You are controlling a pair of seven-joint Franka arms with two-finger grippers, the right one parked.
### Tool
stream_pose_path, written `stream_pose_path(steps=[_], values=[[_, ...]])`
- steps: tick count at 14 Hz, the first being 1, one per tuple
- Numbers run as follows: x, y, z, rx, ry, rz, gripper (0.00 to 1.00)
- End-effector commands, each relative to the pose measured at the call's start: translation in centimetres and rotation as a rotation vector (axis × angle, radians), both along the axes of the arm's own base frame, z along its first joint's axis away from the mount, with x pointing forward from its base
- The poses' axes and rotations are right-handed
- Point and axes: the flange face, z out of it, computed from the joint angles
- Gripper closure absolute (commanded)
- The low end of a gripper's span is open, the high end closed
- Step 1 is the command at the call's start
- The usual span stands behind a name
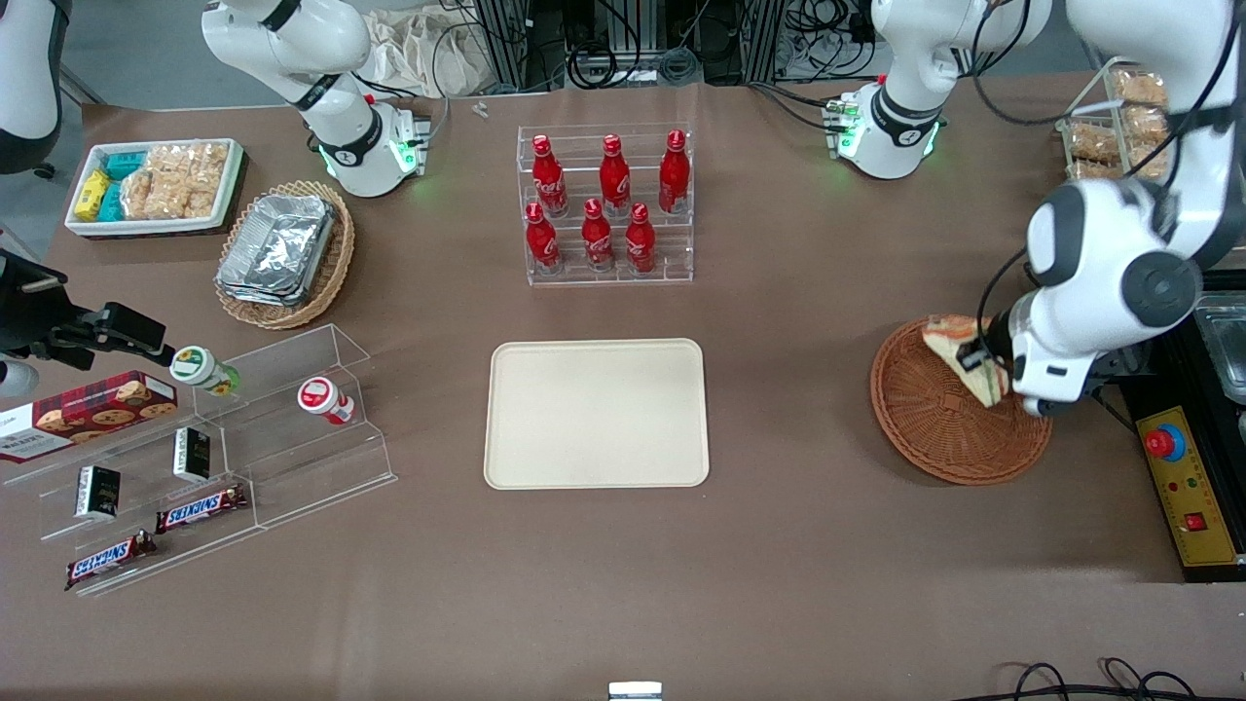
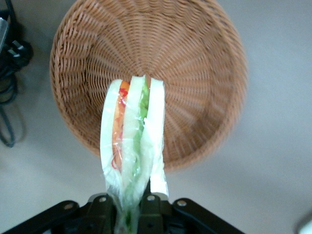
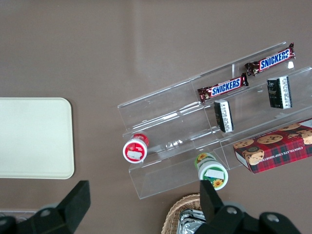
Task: Place sandwich from basket to tray
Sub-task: 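Close the left gripper on the sandwich and lift it from the basket, then carry the held sandwich with the left gripper over the cream tray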
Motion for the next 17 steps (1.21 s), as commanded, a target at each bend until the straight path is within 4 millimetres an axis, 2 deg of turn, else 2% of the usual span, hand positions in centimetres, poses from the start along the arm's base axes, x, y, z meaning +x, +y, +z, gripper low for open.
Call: stream_pose_path(steps=[1, 4, 6, 7, 8, 9, 11, 14, 16, 17], values=[[0.3, -7.2, 5.7, -0.069, 0.054, -0.192, 1.00], [-1.3, -15.7, 6.7, -0.134, 0.038, -0.329, 1.00], [-1.9, -21.3, 6.0, -0.146, 0.045, -0.420, 1.00], [-1.8, -22.9, 5.1, -0.152, 0.058, -0.439, 1.00], [-1.7, -25.4, 4.6, -0.163, 0.047, -0.452, 1.00], [-2.0, -28.8, 3.1, -0.167, 0.056, -0.460, 1.00], [-1.8, -33.4, -0.7, -0.163, 0.051, -0.426, 1.00], [-1.9, -37.7, -5.3, -0.181, -0.040, -0.422, 1.00], [-3.0, -40.3, -7.9, -0.143, -0.077, -0.452, 1.00], [-3.0, -40.8, -9.4, -0.110, -0.105, -0.471, 1.00]])
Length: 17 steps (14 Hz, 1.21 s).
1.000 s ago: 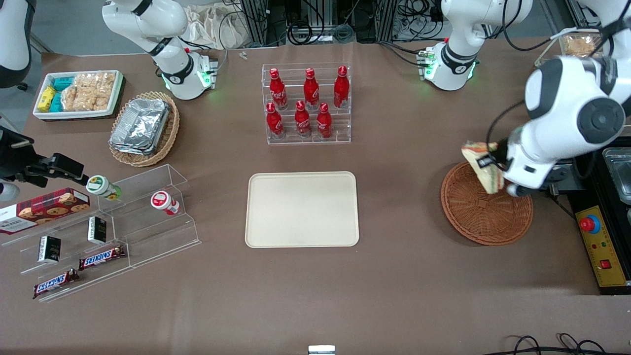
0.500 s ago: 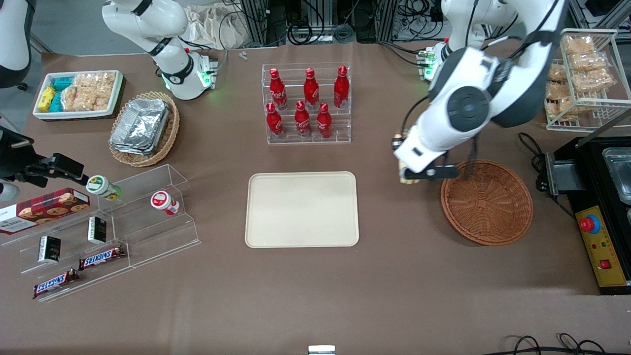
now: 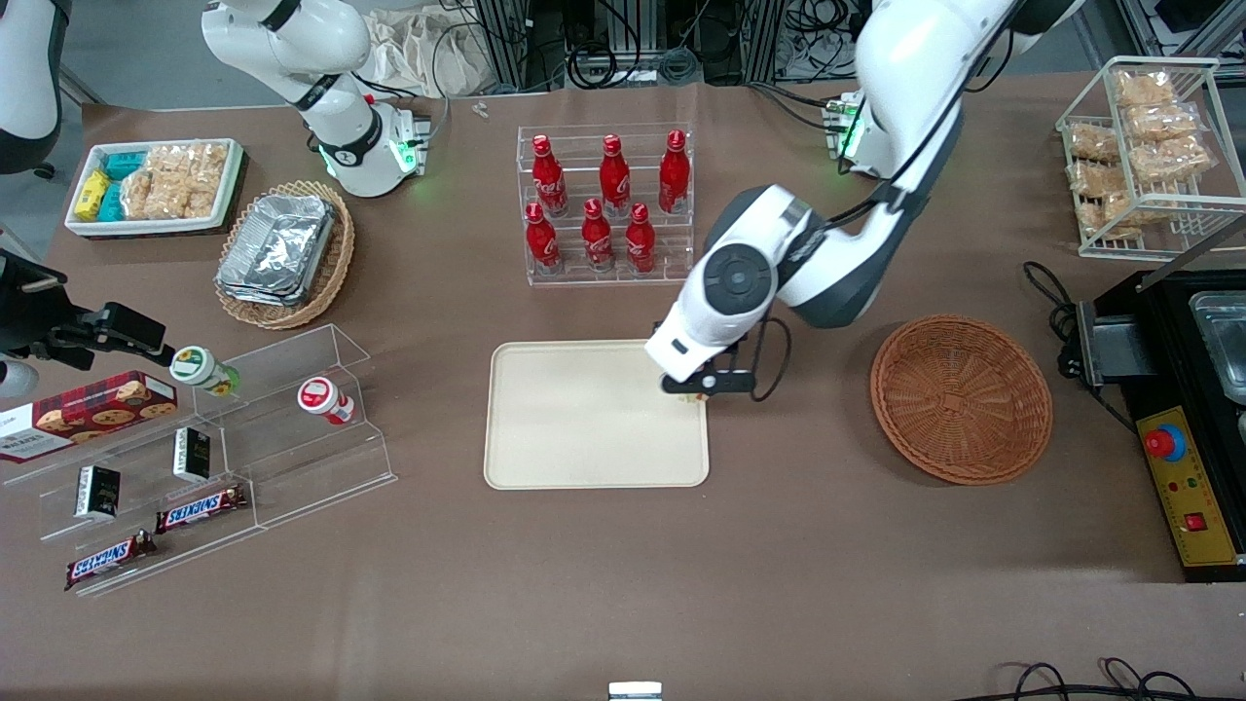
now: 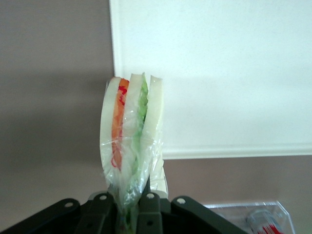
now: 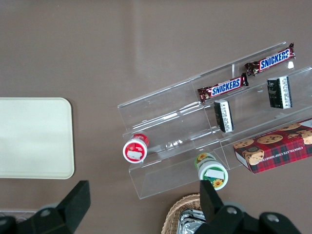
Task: Place sandwich from basket to tray
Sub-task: 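Carry the held sandwich with the left gripper over the cream tray, then lower the sandwich onto the tray and open the left gripper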
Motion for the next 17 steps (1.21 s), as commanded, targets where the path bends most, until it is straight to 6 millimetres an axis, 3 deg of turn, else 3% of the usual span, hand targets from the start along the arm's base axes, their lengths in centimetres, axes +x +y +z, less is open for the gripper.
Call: stream_pose_path(steps=[1, 3, 6, 7, 10, 12, 15, 17], values=[[0.4, -1.9, -2.6, 0.056, -0.085, -0.007, 1.00], [0.8, -2.1, -5.0, 0.059, -0.109, -0.007, 0.99], [0.9, -2.2, -6.7, 0.053, -0.104, -0.020, 0.07], [0.9, -2.2, -6.7, 0.066, -0.119, -0.033, 0.00], [0.9, -2.1, -6.5, 0.087, -0.142, -0.043, 0.00], [1.2, -1.8, -4.8, 0.085, -0.150, 0.020, 0.00], [1.8, 0.3, 2.9, 0.139, -0.168, 0.057, 0.00], [2.8, 3.3, 7.8, 0.186, -0.156, 0.101, 0.00]])
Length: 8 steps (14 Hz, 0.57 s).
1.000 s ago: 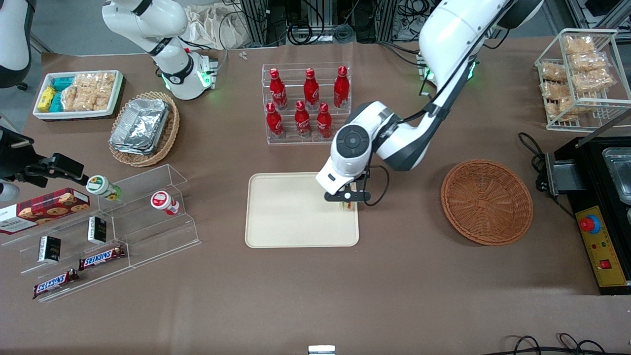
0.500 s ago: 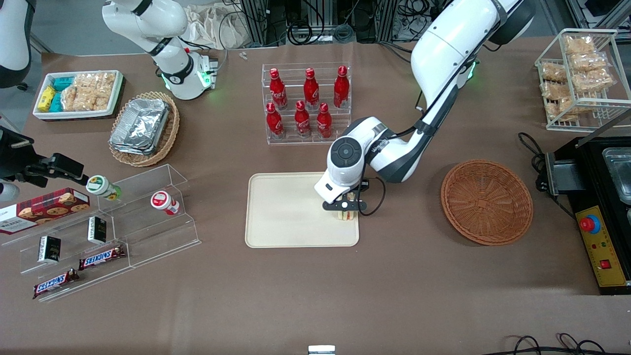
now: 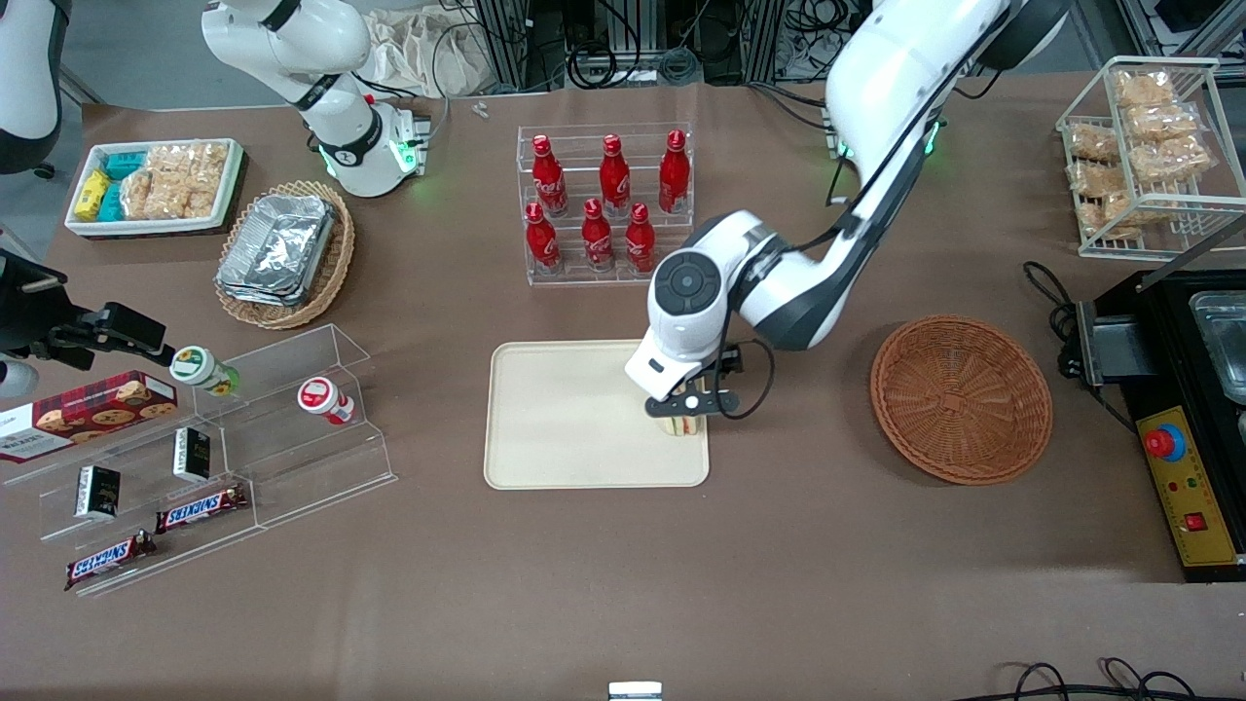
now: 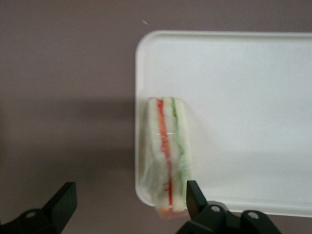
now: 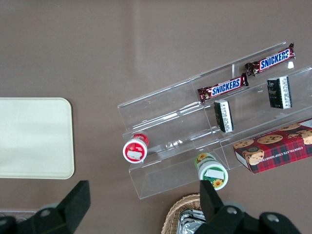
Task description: Place sandwich from basket to tray
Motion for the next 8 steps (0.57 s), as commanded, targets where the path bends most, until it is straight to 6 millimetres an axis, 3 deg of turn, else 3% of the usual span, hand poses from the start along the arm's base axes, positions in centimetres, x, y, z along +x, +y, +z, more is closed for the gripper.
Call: stream_pose_path(steps=[1, 3, 5, 8], values=[[1.5, 4.5, 7.6, 0.058, -0.015, 0.086, 0.00], [2.3, 9.2, 11.6, 0.099, 0.033, 0.087, 0.01], [3.1, 14.1, 16.1, 0.026, 0.056, 0.031, 0.00], [3.4, 23.5, 20.8, -0.048, 0.135, -0.013, 0.00]])
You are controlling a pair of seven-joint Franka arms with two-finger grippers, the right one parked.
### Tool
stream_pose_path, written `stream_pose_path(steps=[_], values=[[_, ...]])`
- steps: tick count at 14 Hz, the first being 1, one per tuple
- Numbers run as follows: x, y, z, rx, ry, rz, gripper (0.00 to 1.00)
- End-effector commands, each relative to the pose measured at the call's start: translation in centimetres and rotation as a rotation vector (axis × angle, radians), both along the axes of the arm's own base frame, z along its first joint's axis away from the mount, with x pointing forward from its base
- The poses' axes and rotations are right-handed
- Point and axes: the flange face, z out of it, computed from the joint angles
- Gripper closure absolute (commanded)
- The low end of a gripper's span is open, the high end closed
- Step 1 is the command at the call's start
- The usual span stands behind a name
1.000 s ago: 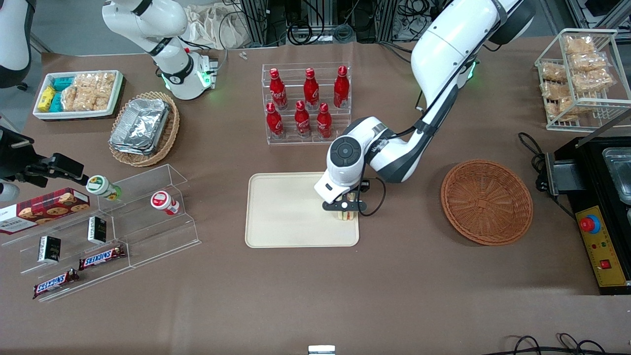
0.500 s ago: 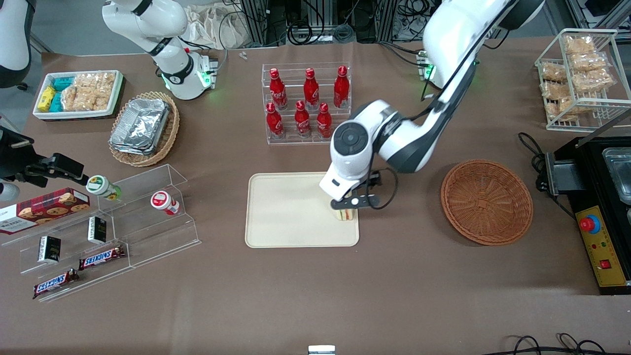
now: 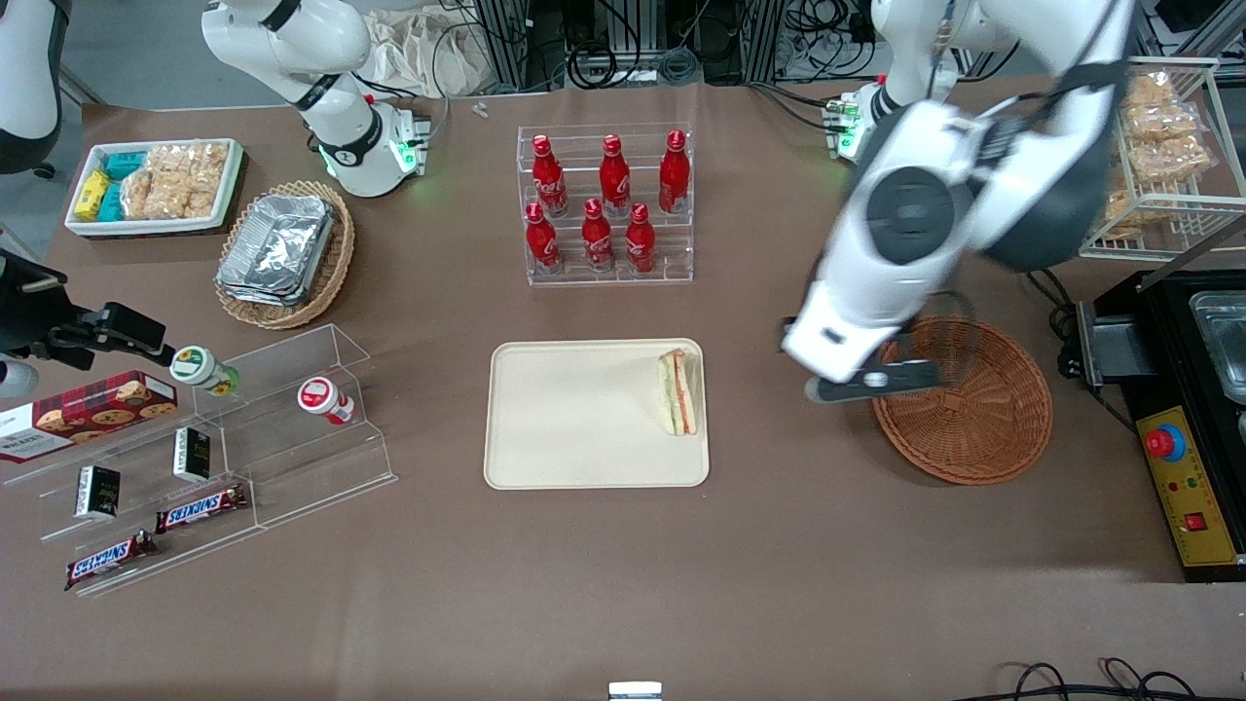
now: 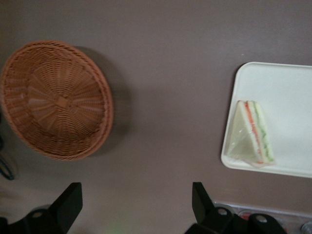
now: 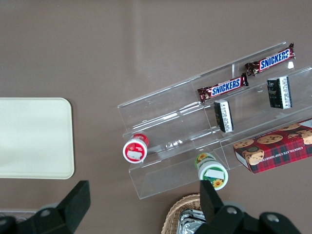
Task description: Place sandwich from basket to tray
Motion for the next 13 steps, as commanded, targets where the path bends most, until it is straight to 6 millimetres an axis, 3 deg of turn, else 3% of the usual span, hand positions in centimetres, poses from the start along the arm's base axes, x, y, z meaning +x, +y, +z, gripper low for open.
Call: stream_pose_path(steps=[1, 3, 5, 7, 10, 13], values=[[-0.8, 8.2, 4.2, -0.093, 0.060, -0.057, 0.00], [-1.6, 13.1, 5.6, -0.117, 0.112, -0.109, 0.00], [-2.4, 16.3, 6.3, -0.101, 0.108, -0.071, 0.00], [-4.0, 18.4, 7.4, -0.097, 0.073, -0.085, 0.00], [-6.7, 20.0, 6.9, -0.088, 0.046, -0.100, 0.00], [-6.5, 19.3, 6.8, -0.076, 0.051, -0.117, 0.00]])
